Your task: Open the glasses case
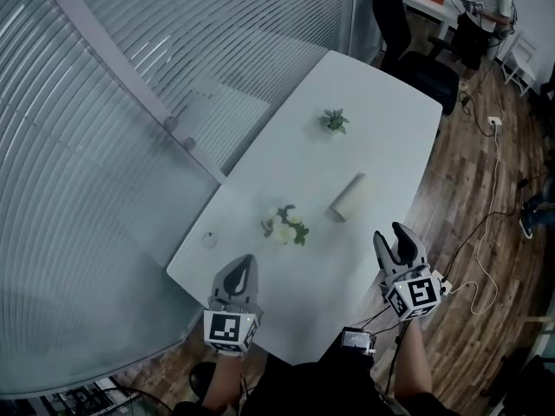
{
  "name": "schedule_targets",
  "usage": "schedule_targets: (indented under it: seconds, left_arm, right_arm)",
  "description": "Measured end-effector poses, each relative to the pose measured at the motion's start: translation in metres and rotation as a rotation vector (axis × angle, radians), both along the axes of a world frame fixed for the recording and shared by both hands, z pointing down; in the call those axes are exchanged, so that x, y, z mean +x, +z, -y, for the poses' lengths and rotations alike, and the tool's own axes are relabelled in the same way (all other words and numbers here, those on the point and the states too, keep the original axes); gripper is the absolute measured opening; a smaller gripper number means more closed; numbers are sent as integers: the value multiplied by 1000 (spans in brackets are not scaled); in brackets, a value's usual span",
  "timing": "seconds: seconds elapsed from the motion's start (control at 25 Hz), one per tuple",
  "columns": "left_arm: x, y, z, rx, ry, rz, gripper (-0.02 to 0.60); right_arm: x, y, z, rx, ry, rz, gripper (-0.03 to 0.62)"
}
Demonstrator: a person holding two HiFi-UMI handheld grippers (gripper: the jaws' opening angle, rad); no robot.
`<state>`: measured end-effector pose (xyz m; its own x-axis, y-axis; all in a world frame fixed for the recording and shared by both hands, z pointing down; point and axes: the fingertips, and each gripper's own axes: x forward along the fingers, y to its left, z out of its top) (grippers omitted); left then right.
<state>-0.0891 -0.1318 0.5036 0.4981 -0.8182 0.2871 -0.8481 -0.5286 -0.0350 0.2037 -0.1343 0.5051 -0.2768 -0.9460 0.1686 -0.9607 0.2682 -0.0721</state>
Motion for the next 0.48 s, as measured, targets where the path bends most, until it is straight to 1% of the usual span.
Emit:
schedule_targets:
  seconds: [0.12,0.2,0.32,0.48]
  left_arm:
    - [-9,-2,2,2,-24,5,-6]
    - [-16,0,3,3,-40,13,-5]
    - [-29,2,2,-3,-60,21,-5]
    - [-50,4,-2,-20,-109,29,-6]
  right_arm:
    - [0,17,17,-18,-23,-37,196]
    - [-2,36,36,-40,-43,-123,196]
    - [0,65,65,-67,-71,-333,196]
    - [5,109,96,-104,-117,-662,195]
